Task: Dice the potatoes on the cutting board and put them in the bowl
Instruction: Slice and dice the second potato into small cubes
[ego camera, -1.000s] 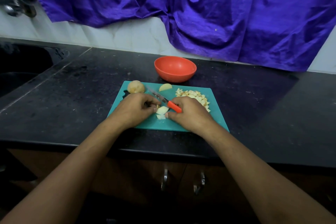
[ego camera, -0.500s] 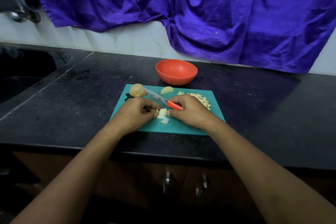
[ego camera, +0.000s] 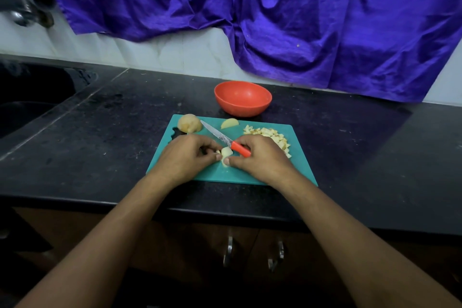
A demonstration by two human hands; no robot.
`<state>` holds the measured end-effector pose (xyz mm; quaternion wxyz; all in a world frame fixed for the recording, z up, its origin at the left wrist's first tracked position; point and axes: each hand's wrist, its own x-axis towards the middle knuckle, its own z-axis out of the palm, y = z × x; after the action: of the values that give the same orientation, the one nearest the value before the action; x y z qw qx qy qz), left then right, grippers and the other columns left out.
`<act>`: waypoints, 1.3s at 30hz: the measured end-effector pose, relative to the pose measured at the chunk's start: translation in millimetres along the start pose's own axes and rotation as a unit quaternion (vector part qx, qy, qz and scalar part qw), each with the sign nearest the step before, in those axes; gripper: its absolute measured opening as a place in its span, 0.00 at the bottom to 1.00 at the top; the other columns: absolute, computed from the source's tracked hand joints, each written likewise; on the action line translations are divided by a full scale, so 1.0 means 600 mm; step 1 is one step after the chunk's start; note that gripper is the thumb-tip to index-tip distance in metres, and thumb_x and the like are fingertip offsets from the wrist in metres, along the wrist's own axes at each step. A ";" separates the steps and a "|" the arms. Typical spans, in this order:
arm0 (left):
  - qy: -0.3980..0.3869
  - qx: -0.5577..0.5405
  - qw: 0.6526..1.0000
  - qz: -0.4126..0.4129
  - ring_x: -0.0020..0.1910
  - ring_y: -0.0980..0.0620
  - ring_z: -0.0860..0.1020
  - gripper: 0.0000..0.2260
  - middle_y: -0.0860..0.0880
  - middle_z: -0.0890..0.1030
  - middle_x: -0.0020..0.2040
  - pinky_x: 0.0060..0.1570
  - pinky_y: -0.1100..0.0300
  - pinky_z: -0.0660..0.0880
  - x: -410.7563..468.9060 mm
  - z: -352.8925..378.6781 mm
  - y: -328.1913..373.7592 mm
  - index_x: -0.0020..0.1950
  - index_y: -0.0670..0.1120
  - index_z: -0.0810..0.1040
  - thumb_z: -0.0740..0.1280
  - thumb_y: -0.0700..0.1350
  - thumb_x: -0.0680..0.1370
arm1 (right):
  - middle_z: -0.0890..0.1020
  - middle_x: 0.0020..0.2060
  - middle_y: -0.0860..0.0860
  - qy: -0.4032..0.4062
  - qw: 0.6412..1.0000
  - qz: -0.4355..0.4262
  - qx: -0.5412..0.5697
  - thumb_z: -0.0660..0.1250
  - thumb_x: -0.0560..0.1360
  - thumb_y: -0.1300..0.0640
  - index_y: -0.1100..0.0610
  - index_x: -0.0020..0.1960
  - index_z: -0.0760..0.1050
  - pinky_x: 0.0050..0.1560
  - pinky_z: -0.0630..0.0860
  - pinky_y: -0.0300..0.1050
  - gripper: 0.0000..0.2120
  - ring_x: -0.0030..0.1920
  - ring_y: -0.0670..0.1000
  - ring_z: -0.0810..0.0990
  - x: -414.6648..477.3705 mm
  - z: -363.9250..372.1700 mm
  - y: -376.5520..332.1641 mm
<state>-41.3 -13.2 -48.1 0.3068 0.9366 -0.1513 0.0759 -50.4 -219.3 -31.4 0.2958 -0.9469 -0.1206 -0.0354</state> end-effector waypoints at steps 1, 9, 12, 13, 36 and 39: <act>-0.003 0.003 1.000 0.005 0.37 0.64 0.78 0.09 0.59 0.82 0.39 0.39 0.58 0.75 0.000 -0.001 -0.002 0.57 0.59 0.85 0.72 0.53 0.78 | 0.81 0.39 0.46 0.006 1.000 0.001 -0.003 0.77 0.71 0.41 0.49 0.47 0.80 0.45 0.77 0.54 0.14 0.42 0.49 0.78 0.000 0.002 -0.001; -0.048 0.016 0.999 0.016 0.39 0.61 0.76 0.23 0.60 0.79 0.45 0.40 0.59 0.72 -0.001 -0.010 0.010 0.65 0.61 0.81 0.74 0.65 0.72 | 0.82 0.40 0.45 0.053 0.989 0.042 0.131 0.67 0.81 0.49 0.46 0.58 0.80 0.46 0.78 0.49 0.07 0.44 0.49 0.82 -0.017 -0.007 0.013; -0.018 0.025 0.999 0.009 0.40 0.61 0.76 0.20 0.60 0.79 0.44 0.39 0.58 0.72 -0.001 -0.003 0.015 0.62 0.61 0.82 0.74 0.64 0.72 | 0.81 0.45 0.44 0.041 0.994 0.055 0.081 0.64 0.83 0.48 0.44 0.67 0.77 0.43 0.73 0.46 0.14 0.43 0.46 0.79 -0.044 -0.018 0.008; -0.010 0.029 0.999 0.009 0.41 0.61 0.76 0.19 0.60 0.79 0.44 0.39 0.58 0.72 -0.002 -0.001 0.016 0.62 0.61 0.82 0.74 0.64 0.73 | 0.81 0.44 0.44 0.037 0.996 0.055 0.063 0.63 0.83 0.49 0.44 0.67 0.76 0.40 0.72 0.47 0.13 0.40 0.46 0.79 -0.052 -0.022 0.003; 0.059 0.021 0.998 -0.030 0.44 0.63 0.79 0.17 0.62 0.82 0.41 0.42 0.62 0.74 -0.010 0.017 0.021 0.59 0.58 0.84 0.76 0.61 0.72 | 0.81 0.56 0.51 -0.007 0.980 0.039 -0.196 0.60 0.83 0.52 0.44 0.75 0.70 0.50 0.76 0.51 0.21 0.56 0.53 0.79 -0.087 -0.014 -0.086; 0.057 0.025 0.998 -0.032 0.44 0.63 0.79 0.14 0.63 0.82 0.40 0.42 0.61 0.74 -0.012 0.014 0.026 0.57 0.59 0.84 0.76 0.59 0.73 | 0.80 0.55 0.51 -0.012 0.977 0.040 -0.208 0.60 0.83 0.52 0.45 0.75 0.70 0.46 0.73 0.49 0.21 0.55 0.54 0.79 -0.082 -0.006 -0.095</act>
<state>-52.6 -28.6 -48.0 0.2933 0.9426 -0.1016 0.1229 -112.2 -186.2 -4.0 0.0922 -0.9921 -0.0765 -0.0368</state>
